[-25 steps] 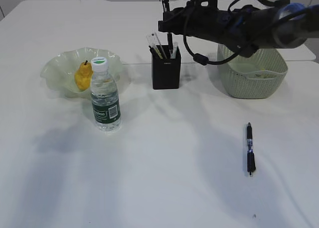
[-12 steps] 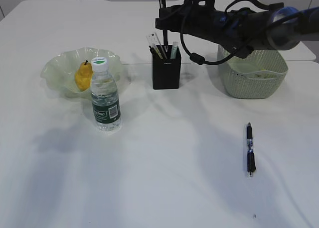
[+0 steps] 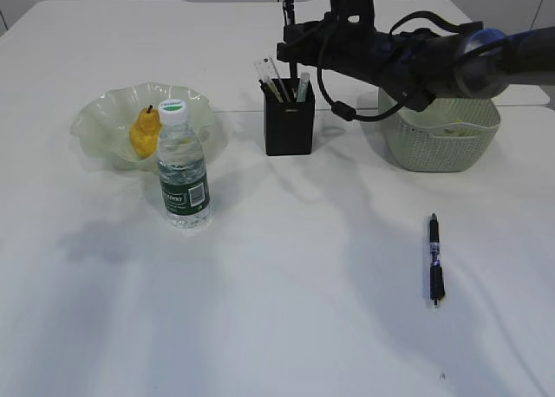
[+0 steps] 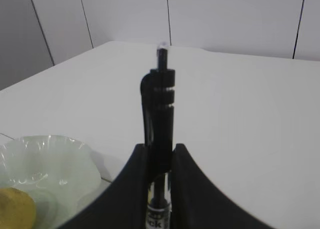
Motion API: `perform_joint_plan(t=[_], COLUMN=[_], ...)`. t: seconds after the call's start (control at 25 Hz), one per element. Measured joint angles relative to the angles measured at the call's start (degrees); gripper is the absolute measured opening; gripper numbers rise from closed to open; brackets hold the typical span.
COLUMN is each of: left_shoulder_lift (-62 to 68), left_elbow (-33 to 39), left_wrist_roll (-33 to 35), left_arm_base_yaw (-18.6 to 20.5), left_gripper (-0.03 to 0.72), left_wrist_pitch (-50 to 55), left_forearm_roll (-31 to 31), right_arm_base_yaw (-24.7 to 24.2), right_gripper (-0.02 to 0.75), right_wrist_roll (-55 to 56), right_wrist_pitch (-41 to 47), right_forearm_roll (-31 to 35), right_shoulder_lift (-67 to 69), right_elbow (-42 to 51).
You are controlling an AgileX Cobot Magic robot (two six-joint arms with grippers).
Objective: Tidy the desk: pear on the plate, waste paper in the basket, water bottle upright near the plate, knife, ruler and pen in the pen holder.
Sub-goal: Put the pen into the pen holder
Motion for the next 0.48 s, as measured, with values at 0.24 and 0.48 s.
perform_joint_plan(t=[0.24, 0.48], left_shoulder_lift=[0.0, 0.0], left_elbow=[0.0, 0.0], left_wrist_roll=[0.0, 0.0], left_arm_base_yaw=[0.0, 0.0], left_gripper=[0.521, 0.521], left_wrist_pitch=[0.0, 0.0], left_forearm_roll=[0.0, 0.0], right_arm_base_yaw=[-0.5, -0.5], right_gripper=[0.071, 0.083], right_wrist_roll=[-0.1, -0.1], right_wrist_pitch=[-2.5, -3.4], right_forearm_roll=[0.1, 0.2], right_shoulder_lift=[3.6, 5.2], right_elbow=[-0.1, -0.1])
